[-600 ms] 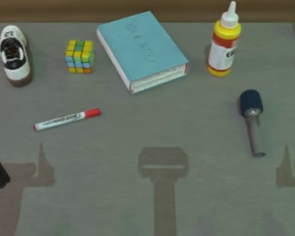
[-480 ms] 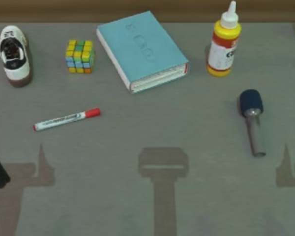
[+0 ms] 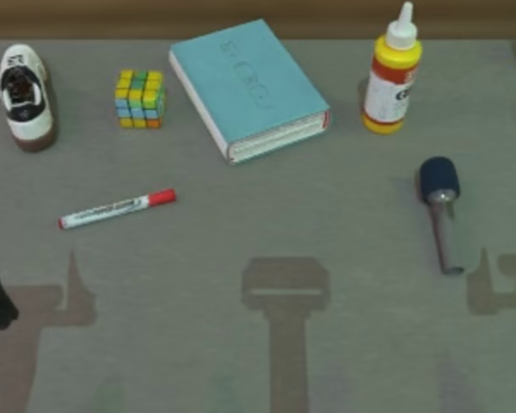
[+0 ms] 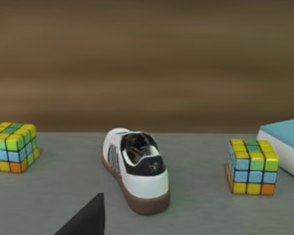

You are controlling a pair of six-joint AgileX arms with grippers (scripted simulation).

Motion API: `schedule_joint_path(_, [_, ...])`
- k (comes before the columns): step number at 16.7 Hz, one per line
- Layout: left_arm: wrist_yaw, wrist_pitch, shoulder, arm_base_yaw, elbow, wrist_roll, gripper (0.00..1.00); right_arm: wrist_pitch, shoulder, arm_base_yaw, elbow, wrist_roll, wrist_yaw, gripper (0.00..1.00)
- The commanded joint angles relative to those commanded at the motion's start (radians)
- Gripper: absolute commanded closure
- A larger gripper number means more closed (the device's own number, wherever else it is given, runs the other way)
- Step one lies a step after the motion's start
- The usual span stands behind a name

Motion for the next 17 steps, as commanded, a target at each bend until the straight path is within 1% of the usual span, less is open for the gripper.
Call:
schedule_joint_path(12, [0.0, 0.0, 0.0, 0.0, 0.0, 0.0, 0.0, -0.539, 1.095, 0.174, 0.785, 0.212, 0.03, 0.0])
schedule_joint_path(17, [0.0, 0.0, 0.0, 0.0, 0.0, 0.0, 0.0, -0.695, 1.422, 0.228, 1.009, 0.267, 0.036, 0.0])
